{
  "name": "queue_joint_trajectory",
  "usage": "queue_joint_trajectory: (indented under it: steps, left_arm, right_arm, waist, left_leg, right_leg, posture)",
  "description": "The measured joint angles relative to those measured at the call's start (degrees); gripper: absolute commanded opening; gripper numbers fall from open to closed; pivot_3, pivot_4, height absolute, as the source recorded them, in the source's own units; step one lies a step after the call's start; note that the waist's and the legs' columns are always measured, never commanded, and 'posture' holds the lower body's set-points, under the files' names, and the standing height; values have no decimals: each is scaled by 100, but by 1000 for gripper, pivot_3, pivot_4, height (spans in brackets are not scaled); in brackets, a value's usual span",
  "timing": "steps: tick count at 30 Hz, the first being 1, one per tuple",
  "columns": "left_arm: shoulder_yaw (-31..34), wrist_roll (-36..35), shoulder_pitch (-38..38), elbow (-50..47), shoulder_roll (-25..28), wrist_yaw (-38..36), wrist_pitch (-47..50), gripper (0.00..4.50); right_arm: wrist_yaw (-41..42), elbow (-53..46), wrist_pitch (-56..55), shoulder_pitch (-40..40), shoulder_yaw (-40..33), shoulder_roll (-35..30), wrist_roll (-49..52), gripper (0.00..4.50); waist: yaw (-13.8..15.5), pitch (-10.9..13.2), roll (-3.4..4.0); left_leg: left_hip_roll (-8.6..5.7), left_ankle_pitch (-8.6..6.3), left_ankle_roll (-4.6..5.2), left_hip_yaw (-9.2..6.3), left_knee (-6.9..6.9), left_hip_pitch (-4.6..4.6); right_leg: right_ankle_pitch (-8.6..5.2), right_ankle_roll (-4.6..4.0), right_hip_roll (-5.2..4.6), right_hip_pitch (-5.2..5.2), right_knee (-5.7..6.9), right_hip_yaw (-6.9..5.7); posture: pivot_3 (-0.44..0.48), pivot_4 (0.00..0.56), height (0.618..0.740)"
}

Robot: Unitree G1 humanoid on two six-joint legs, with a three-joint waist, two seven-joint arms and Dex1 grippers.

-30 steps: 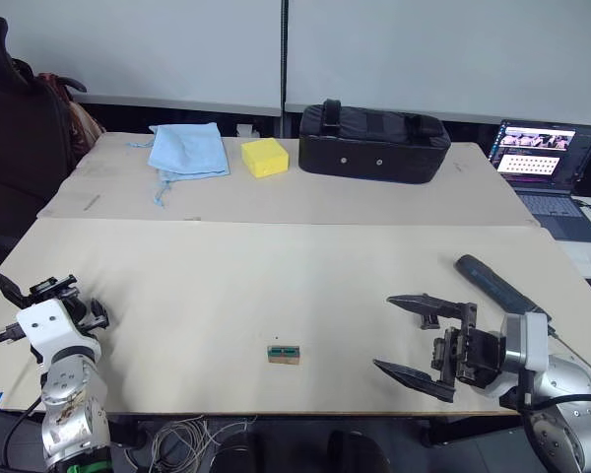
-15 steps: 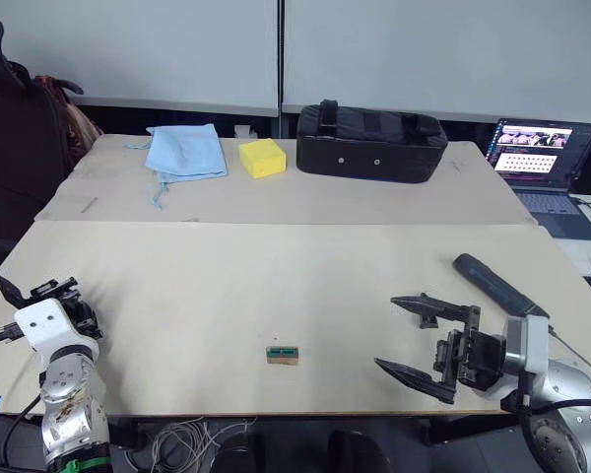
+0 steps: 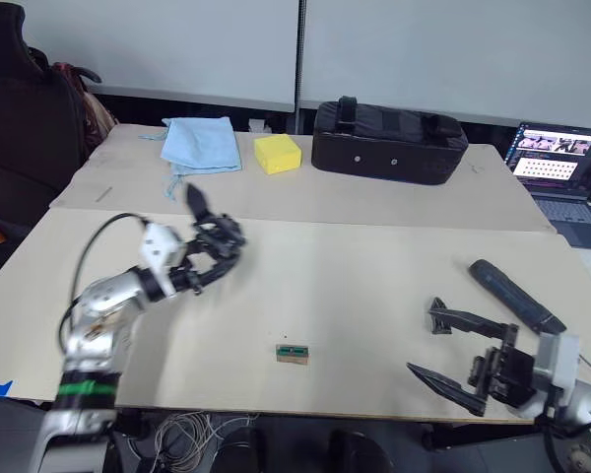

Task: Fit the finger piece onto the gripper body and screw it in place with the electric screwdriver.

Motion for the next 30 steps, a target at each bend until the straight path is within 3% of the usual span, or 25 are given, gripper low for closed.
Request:
queue_joint_trajectory:
  steps: [6,15,21,30]
  left_arm:
    - [-911,564,-1206,1611,-691,-1111,-783,2325]
    - [-1075,1153,-1774,3711,-1243,-1369,-1867,2325]
    - [-1076,1456,-2024,4355,-1531,-1269,-2151,2325]
    - [-1024,1696,-2182,4718,-1529,-1172,-2252,2325]
  right_arm:
    - [-134,-108,-186,731,-394,251,-20,4500]
    - [-565,-817,-472,1606,-379,848,-239,4500]
    - [-705,-976,-554,1719,-352,906,-313,4500]
    - [-984,-1052,-443,1421,-354,641,-277,4500]
  waist:
    - [-30,6,9]
    - [-86,8,12]
    - [-83,8,12]
    - [-129,8,12]
  left_leg:
    - [-11,1,0,-62,5,0]
    - [-30,2,2,-97,9,-2]
    - [-44,1,2,-99,14,-6]
    - [-48,2,3,-108,13,-4]
  right_leg:
    - [-1,0,28,4,11,-1]
    - [-2,2,25,8,10,1]
    - [-3,4,11,9,9,1]
    - [-3,5,12,11,13,1]
  posture:
    - [0,150,740]
    - [0,150,740]
    - [0,150,740]
    - [0,150,740]
